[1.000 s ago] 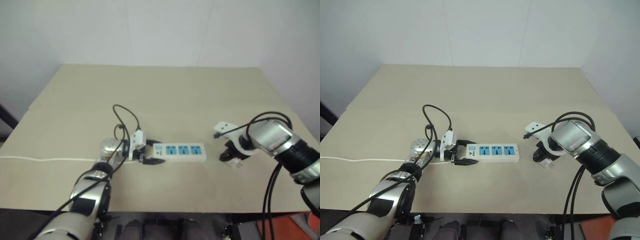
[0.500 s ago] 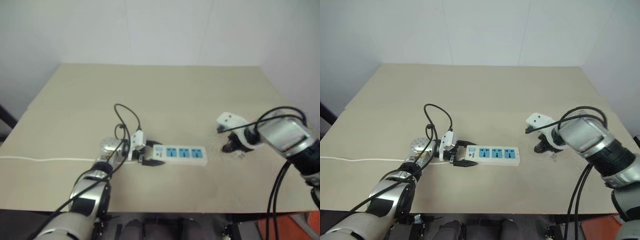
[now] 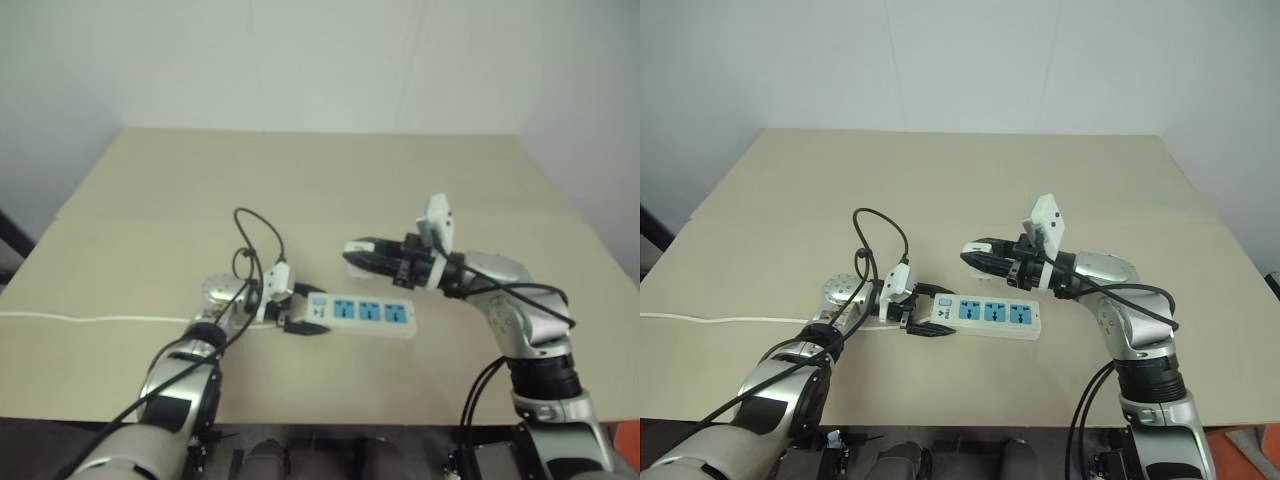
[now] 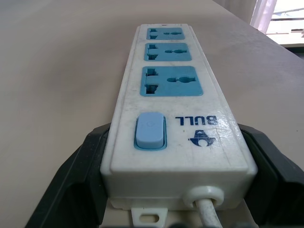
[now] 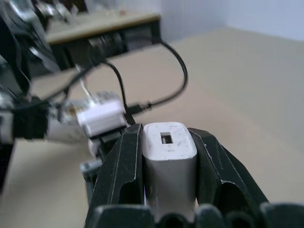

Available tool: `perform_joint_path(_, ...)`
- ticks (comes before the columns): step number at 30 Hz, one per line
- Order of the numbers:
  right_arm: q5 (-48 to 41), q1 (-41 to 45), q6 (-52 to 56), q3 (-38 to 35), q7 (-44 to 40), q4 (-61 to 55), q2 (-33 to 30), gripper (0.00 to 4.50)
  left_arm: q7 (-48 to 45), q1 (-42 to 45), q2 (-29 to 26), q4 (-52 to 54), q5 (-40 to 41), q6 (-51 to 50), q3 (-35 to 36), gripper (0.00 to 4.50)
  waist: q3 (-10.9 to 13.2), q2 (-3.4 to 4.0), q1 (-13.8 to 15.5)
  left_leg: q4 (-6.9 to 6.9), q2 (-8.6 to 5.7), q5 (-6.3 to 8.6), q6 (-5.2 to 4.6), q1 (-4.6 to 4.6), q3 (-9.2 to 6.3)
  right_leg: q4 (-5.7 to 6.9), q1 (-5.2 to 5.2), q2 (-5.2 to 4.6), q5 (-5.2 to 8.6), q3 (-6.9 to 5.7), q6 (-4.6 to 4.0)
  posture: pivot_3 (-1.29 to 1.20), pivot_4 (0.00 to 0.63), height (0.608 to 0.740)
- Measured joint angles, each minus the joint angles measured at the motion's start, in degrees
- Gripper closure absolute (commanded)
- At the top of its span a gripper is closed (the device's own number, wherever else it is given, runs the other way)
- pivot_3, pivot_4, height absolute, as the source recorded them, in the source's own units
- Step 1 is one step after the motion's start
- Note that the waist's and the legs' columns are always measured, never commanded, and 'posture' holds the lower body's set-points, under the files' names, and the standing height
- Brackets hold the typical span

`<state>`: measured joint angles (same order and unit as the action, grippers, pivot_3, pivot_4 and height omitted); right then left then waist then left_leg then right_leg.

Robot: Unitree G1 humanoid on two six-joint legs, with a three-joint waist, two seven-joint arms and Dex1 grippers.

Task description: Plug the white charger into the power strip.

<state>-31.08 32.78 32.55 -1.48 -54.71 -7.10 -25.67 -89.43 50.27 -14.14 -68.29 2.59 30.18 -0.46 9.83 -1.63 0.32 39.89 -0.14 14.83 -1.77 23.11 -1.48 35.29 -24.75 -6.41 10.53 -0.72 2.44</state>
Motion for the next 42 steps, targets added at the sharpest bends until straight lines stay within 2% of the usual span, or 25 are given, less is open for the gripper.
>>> perform_joint_path(5, 1.35, 0.01, -11.48, 1.41, -6.13, 11.69, 5.27, 3.36, 0.32, -0.02, -0.09, 0.35, -0.11, -0.37, -0.29, 1.21, 0.0, 0.0, -0.3, -0.08, 0.01, 0.01, -0.01, -0.38, 0.0, -0.1, 0.39, 0.03, 0.01, -0.01, 0.01, 0.0, 0.15, 0.74)
perform_joint_path(8, 3.04, -0.03, -14.81, 3.16, -8.96, 17.72, 6.4, 3.36, 0.5, -0.27, -0.07, 1.11, -0.1, -0.42, -0.51, 1.21, 0.01, 0.01, -0.26, -0.07, 0.01, 0.0, 0.0, -0.36, -0.01, -0.09, 0.38, 0.02, 0.01, 0.0, 0.01, 0.0, 0.15, 0.74)
perform_joint_path(16, 5.14, -0.17, -22.43, 3.22, -11.59, 23.51, 8.82, 3.36, 0.99, -0.66, -0.32, 1.47, 0.16, -0.56, -0.62, 1.21, 0.01, 0.01, -0.46, -0.05, 0.01, 0.0, 0.0, -0.37, -0.02, -0.05, 0.38, 0.02, 0.0, 0.0, 0.01, 0.0, 0.15, 0.74)
perform_joint_path(42, 8.4, 0.66, -27.55, 3.56, -13.96, 31.92, 11.1, 3.36, 0.95, -0.65, -1.55, 1.55, 0.41, -1.56, -0.74, 1.21, 0.01, 0.02, -1.24, -0.07, 0.02, 0.0, 0.01, -0.46, -0.02, 0.03, 0.38, 0.03, 0.0, 0.05, 0.01, 0.0, 0.15, 0.74)
